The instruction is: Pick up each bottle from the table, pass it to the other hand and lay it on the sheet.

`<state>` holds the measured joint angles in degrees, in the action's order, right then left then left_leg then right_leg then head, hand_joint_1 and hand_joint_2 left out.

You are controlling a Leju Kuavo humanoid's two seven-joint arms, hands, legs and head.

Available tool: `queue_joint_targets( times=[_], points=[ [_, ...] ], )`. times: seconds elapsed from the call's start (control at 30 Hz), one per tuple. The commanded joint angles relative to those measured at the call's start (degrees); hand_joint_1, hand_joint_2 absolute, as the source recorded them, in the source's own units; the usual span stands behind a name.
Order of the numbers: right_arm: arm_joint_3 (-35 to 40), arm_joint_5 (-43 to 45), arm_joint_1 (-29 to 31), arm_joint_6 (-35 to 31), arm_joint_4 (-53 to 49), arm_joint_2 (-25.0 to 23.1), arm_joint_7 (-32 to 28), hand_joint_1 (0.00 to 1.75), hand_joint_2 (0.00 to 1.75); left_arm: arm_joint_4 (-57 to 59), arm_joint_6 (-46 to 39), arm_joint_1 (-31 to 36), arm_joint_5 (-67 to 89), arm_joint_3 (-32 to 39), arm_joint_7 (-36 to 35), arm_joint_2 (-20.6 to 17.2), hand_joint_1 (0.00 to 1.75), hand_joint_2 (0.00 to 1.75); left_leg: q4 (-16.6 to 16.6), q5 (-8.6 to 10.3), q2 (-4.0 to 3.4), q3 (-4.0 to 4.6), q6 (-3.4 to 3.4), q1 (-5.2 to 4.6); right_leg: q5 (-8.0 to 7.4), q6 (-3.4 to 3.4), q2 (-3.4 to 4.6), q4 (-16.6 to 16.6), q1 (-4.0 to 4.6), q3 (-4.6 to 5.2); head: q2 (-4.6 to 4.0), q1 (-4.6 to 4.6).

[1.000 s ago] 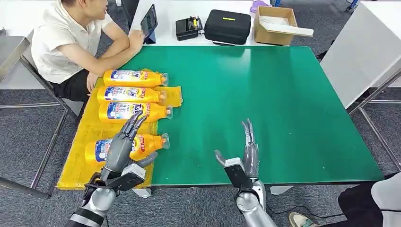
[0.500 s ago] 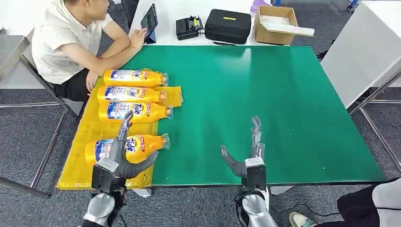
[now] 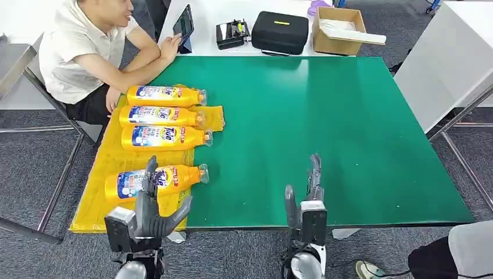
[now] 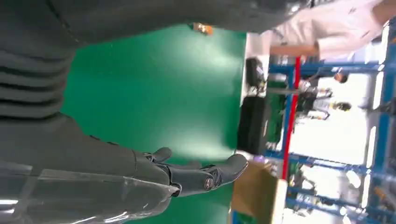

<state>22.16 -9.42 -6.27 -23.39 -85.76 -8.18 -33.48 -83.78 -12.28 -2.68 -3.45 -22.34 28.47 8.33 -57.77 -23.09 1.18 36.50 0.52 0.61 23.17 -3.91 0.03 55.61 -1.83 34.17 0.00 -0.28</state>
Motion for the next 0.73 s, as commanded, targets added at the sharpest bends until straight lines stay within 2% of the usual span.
queue_joint_targets(
  times=[0.03,0.1,0.17,0.27,0.3,0.33,0.37,0.4,0.43,0.47,0.5,0.73],
  points=[
    [0.35,-1.7,-1.26,1.86,-4.33,4.49,-0.8,0.0,1.75,-3.21,0.94,-1.72,-2.37,-1.77,4.94,0.06,0.0,1.75,-0.05,-0.16,-0.09,-0.24,0.01,0.06,0.12,0.21,-0.01,-0.02,0.1,-0.28,0.0,-0.02],
    [0.5,-2.05,-1.06,2.73,-4.33,4.58,-0.68,0.07,1.75,-2.26,-2.77,-0.8,0.71,-2.69,6.87,0.4,0.0,1.75,-0.03,-0.16,-0.11,-0.27,-0.01,0.06,0.12,0.24,0.01,-0.02,0.11,-0.3,0.0,0.0],
    [0.45,-2.03,-0.94,2.77,-4.3,4.52,-0.67,0.07,1.75,-1.98,-2.94,-0.49,0.83,-2.92,6.92,0.5,0.0,1.75,0.01,-0.04,-0.03,-0.08,0.0,0.02,0.03,0.12,-0.03,-0.03,0.05,-0.09,0.0,-0.02],
    [0.45,-2.03,-0.94,2.77,-4.3,4.52,-0.67,0.07,1.75,-1.98,-2.94,-0.49,0.83,-2.92,6.92,0.5,0.0,1.75,-0.03,-0.15,-0.07,-0.3,0.0,0.07,0.13,0.24,-0.04,-0.03,0.13,-0.32,0.0,-0.02],
    [0.57,-2.44,-0.54,2.83,-4.07,4.62,-0.74,1.19,1.75,-1.39,-3.67,0.08,1.91,-3.57,7.57,0.2,0.0,1.75,-0.01,-0.11,-0.08,-0.23,0.0,0.05,0.08,0.19,-0.01,-0.04,0.1,-0.24,0.0,-0.02],
    [0.54,-3.29,0.03,2.51,-3.63,4.7,-0.72,0.02,1.75,-0.9,-4.54,0.53,3.36,-3.97,8.32,0.16,0.0,1.75,-0.03,-0.18,-0.15,-0.35,0.0,0.08,0.13,0.26,0.03,-0.06,0.14,-0.37,0.0,0.0],
    [0.22,-3.46,0.46,2.31,-3.3,4.6,-0.67,0.0,1.75,-0.53,-5.35,0.75,4.27,-4.11,8.75,0.53,0.51,1.75,-0.01,-0.11,-0.09,-0.24,0.01,0.05,0.08,0.18,-0.01,-0.05,0.1,-0.26,0.0,-0.02],
    [0.76,-4.02,1.17,3.57,-2.91,5.36,-0.31,0.0,1.75,0.04,-5.46,1.2,4.31,-4.33,8.76,0.81,1.75,1.75,-0.02,-0.16,-0.12,-0.33,0.01,0.06,0.12,0.24,0.0,-0.05,0.12,-0.36,0.0,0.0],
    [0.7,-4.23,1.46,4.1,-2.62,5.57,-0.19,0.03,1.75,0.72,-5.19,1.89,4.56,-4.87,8.76,0.63,1.75,1.75,0.0,-0.09,-0.09,-0.22,0.01,0.04,0.06,0.17,-0.01,-0.05,0.09,-0.23,0.0,-0.02],
    [0.43,-4.59,1.92,4.6,-1.95,5.59,0.03,0.21,1.75,1.85,-6.32,2.86,5.99,-5.28,9.02,0.5,0.17,1.75,0.02,-0.03,-0.02,-0.14,0.01,0.03,0.02,0.11,-0.04,-0.05,0.06,-0.16,0.0,0.0],
    [-0.03,-4.99,2.34,4.28,-1.05,5.45,0.22,0.0,1.75,3.24,-7.38,3.96,6.78,-5.4,8.71,0.88,0.0,1.75,0.01,-0.07,-0.04,-0.23,0.01,0.05,0.06,0.18,-0.05,-0.06,0.09,-0.27,0.0,0.0],
    [-1.32,-4.69,3.77,4.66,1.66,5.24,0.4,0.0,1.75,7.72,-8.38,7.46,6.05,-6.02,8.34,1.68,0.0,1.75,0.07,-0.03,-0.03,-0.29,0.01,0.04,0.01,0.19,-0.05,-0.12,0.09,-0.33,0.0,-0.02]
  ],
)
